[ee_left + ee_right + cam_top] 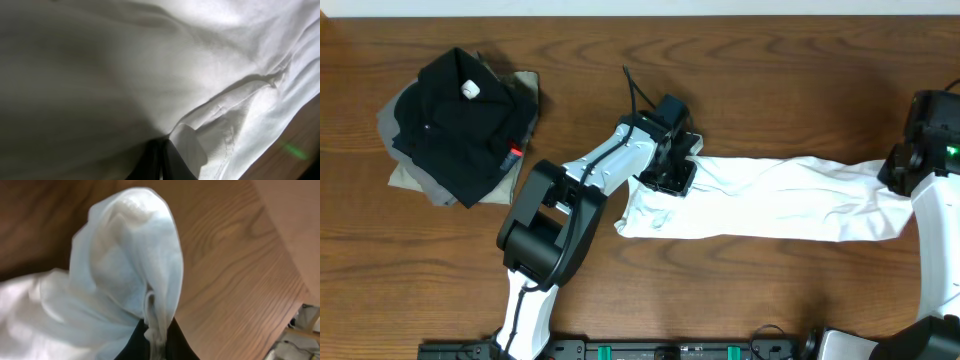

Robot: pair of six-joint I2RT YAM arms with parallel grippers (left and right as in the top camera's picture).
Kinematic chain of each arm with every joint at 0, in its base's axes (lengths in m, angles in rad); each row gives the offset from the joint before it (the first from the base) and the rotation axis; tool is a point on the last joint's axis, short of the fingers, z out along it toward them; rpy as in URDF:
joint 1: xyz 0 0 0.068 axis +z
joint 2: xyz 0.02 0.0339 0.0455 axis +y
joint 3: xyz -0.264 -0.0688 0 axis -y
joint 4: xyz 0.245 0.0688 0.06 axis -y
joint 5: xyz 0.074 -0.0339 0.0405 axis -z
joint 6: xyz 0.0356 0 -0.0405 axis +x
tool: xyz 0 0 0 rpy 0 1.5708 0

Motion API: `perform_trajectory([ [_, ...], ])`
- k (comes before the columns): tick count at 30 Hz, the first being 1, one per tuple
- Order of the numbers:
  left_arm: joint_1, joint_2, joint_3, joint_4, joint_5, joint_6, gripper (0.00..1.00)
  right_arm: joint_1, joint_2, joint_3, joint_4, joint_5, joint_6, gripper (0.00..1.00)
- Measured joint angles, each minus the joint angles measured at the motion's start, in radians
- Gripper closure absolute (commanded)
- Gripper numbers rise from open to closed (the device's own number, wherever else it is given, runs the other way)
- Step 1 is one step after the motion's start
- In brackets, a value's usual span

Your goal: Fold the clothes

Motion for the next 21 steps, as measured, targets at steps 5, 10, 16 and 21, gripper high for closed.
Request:
perform_trajectory([
  [5, 0.000, 0.000, 0.000, 0.000, 0.000, 0.000, 0.94, -0.009, 0.000, 0.000, 0.124, -0.032, -0.054, 0.99],
  [10, 0.000, 0.000, 0.000, 0.000, 0.000, 0.000, 0.94, -0.009, 0.002, 0.000, 0.116, -0.134, -0.108, 0.99],
  [16, 0.000, 0.000, 0.000, 0.000, 0.000, 0.000, 0.94, 0.005, 0.035, 0.000, 0.046, -0.244, -0.155, 0.99],
  [21, 0.000, 0.000, 0.000, 0.000, 0.000, 0.000, 0.94, 0.081, 0.068, 0.000, 0.031, -0.362, -0.238, 0.99],
])
